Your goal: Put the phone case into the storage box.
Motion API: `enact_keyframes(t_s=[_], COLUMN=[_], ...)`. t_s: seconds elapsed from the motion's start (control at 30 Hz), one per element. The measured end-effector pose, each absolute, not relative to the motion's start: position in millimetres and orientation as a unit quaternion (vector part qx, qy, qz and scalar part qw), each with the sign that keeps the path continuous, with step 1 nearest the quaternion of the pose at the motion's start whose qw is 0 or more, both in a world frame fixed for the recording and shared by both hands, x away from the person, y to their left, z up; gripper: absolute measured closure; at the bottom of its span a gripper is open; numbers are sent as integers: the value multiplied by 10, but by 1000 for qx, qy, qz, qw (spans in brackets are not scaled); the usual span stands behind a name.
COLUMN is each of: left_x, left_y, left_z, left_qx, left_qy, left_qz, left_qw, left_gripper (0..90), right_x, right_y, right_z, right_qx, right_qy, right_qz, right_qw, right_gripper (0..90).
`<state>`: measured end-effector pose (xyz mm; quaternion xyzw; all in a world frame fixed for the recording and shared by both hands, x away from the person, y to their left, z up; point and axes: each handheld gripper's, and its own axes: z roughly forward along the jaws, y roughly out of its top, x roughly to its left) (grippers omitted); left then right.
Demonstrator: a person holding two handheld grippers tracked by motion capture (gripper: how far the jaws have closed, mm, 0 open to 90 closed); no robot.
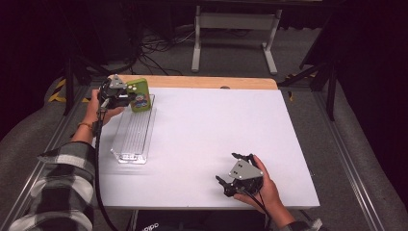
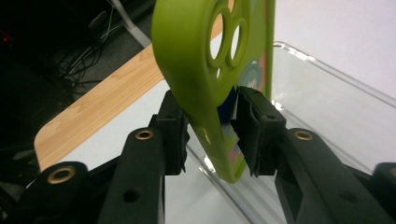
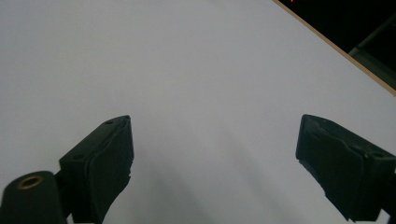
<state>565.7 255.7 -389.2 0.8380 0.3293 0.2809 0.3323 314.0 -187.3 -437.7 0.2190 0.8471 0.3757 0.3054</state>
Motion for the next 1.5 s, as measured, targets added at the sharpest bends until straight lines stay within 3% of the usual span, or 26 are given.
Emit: enact_keyframes(t_s=[0.1,0.37,1.5], left_x=[5681,5737,5621], left_y=[2575,2541,2534], left_z=[-3913,-3985,-3977], left_qx=[834,821,796], left_qy=[338,363,371], left_qz=[294,287,315], left_qw=[322,335,359], left_gripper=[680,696,668], right_x=[3127,3128,3124], right_y=[-1861,-1866,-1897], right_z=[-4381,-4370,-4337], right_qx=[216,216,222], right_qy=[849,847,838], right_qz=[373,377,385], right_qw=[305,305,315], right_gripper=[117,119,119])
